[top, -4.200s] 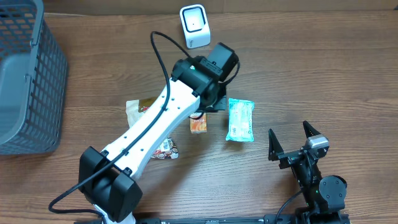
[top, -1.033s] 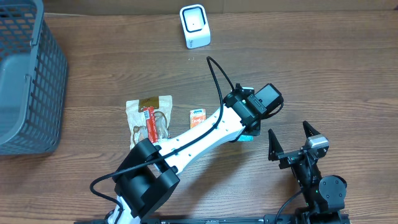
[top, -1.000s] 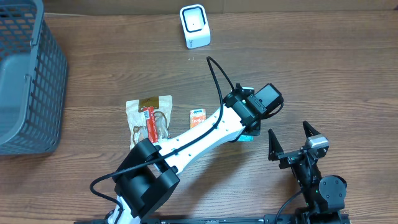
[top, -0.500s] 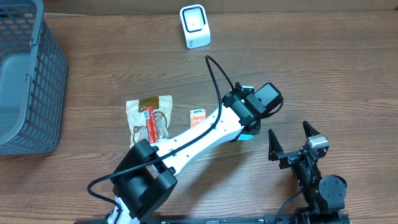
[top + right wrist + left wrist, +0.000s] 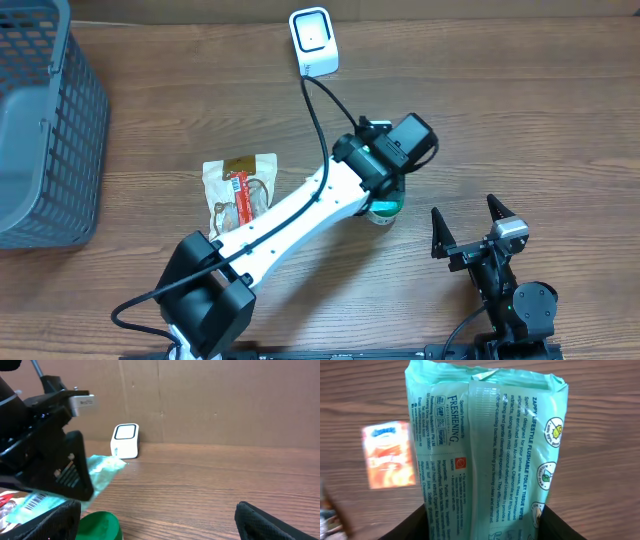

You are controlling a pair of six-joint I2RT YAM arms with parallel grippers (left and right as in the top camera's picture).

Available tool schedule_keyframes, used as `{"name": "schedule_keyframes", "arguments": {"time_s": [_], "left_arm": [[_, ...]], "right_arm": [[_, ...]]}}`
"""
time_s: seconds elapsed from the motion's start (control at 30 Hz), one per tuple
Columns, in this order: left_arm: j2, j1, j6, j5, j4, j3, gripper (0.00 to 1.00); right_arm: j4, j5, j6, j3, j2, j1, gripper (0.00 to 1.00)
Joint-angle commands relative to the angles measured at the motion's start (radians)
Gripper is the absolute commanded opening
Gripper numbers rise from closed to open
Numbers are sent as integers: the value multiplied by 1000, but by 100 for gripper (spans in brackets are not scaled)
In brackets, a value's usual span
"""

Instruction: Scan the item barcode

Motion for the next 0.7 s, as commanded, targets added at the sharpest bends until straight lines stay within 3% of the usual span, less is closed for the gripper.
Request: {"name": "schedule_keyframes", "arguments": {"time_s": [0.0, 0.27, 0.67], "left_arm": [[-43, 48, -10, -9, -39, 14, 47], [-42, 93, -10, -57, -156, 7, 47], [-41, 83, -32, -9, -85, -135, 48]], "right_arm": [[6, 5, 3, -11, -9, -4, 100], [6, 5, 3, -11, -9, -4, 100], [6, 5, 3, -11, -9, -4, 100]]}}
